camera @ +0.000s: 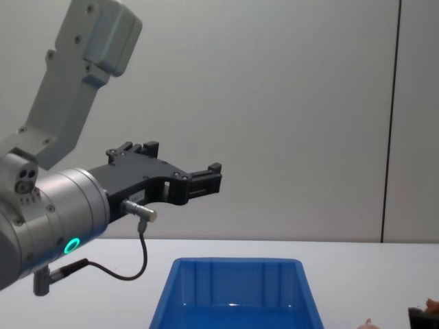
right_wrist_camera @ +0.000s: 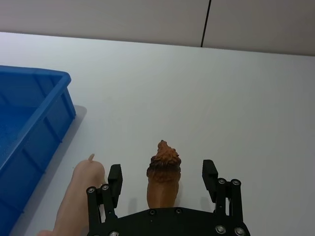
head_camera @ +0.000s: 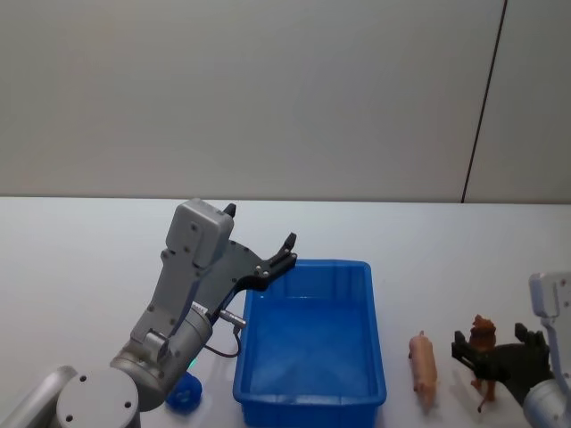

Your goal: Pick up the two dolls from the table and place them into the box.

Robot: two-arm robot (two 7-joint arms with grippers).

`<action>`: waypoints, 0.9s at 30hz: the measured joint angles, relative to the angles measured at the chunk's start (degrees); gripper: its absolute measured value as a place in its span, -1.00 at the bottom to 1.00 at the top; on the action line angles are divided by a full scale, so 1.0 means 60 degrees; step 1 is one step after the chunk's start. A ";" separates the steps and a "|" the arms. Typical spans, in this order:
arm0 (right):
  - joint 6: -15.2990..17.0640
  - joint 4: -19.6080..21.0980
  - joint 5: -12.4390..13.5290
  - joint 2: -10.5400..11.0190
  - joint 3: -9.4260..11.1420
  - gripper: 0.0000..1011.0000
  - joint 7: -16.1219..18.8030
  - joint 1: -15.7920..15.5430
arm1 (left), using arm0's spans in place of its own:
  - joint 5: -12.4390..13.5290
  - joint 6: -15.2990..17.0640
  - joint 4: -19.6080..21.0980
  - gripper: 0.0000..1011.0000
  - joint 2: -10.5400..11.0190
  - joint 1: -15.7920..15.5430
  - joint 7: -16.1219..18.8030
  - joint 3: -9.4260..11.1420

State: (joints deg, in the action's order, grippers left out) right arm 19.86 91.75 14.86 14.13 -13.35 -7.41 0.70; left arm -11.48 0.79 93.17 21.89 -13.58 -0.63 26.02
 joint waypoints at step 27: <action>0.0386 -0.0667 0.0230 -0.0410 -0.0023 0.35 -0.0288 0.0136 | 0.0001 0.0000 0.0000 0.98 0.0000 0.0000 0.0000 0.0000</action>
State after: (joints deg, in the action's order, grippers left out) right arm 22.18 87.75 16.24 11.67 -13.49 -9.14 1.52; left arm -11.48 0.79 93.17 21.89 -13.58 -0.63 26.02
